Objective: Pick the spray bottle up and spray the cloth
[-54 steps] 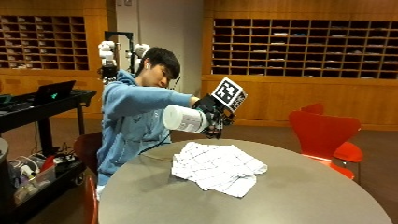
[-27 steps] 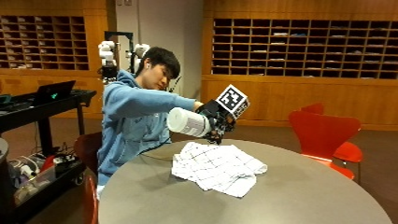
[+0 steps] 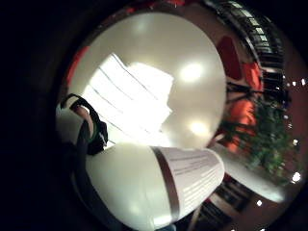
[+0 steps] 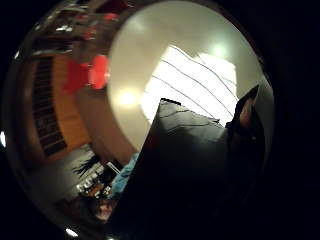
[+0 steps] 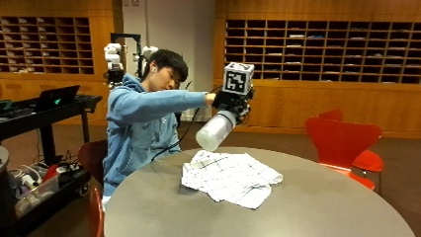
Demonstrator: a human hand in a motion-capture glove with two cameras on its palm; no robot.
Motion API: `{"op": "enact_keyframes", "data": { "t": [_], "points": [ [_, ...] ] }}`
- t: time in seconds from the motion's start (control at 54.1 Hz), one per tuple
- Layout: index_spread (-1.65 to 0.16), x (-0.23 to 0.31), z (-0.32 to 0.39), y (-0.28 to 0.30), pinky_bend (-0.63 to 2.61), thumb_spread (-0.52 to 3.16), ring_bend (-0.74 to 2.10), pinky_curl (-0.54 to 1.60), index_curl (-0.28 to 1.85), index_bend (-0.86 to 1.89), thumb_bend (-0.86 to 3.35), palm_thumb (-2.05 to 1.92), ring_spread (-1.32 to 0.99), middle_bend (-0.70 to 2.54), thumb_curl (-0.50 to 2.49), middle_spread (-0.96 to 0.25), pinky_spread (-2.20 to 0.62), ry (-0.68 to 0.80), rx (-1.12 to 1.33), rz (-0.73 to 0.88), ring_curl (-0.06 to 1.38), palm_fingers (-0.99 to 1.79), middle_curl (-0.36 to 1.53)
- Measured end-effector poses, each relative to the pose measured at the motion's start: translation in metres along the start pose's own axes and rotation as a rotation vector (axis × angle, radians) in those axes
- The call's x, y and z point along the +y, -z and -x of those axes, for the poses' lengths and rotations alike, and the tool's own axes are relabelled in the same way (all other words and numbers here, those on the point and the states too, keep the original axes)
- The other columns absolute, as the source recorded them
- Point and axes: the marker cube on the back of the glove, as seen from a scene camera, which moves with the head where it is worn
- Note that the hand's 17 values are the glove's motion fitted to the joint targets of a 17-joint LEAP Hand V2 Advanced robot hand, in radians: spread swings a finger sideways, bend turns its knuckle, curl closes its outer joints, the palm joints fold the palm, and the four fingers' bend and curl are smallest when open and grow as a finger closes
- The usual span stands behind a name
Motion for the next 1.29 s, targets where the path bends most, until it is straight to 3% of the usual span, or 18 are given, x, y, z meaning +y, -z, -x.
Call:
{"op": "enact_keyframes", "data": {
  "t": [0.259, 0.37, 0.481, 1.091, 1.294],
  "points": [
    [-0.18, -0.024, 0.045, 0.028, 0.38, 0.19, 0.7, 0.42, 0.56, 0.5, -0.03, 0.91, -0.19, 0.68, 0.81, -0.12, -0.26, 0.071, -0.725, -0.567, 0.48, 1.39, 0.54],
    [-0.18, -0.046, 0.07, 0.012, 0.38, 0.18, 0.7, 0.42, 0.56, 0.51, -0.03, 0.92, -0.19, 0.68, 0.81, -0.11, -0.25, 0.006, -1.016, -0.716, 0.48, 1.39, 0.54],
    [-0.17, -0.073, 0.088, -0.013, 0.39, 0.18, 0.7, 0.43, 0.56, 0.5, -0.03, 0.92, -0.19, 0.68, 0.81, -0.11, -0.24, -0.041, -1.101, -0.787, 0.48, 1.39, 0.54],
    [-0.16, -0.154, 0.151, -0.11, 0.37, 0.19, 0.68, 0.42, 0.56, 0.48, -0.03, 0.93, -0.17, 0.67, 0.82, -0.09, -0.24, -0.015, -1.114, -0.61, 0.48, 1.37, 0.53],
    [-0.18, -0.156, 0.168, -0.12, 0.37, 0.21, 0.63, 0.42, 0.56, 0.41, -0.03, 0.94, -0.19, 0.62, 0.82, -0.11, -0.25, 0.052, -1.057, -0.436, 0.47, 1.21, 0.52]
  ]
}}
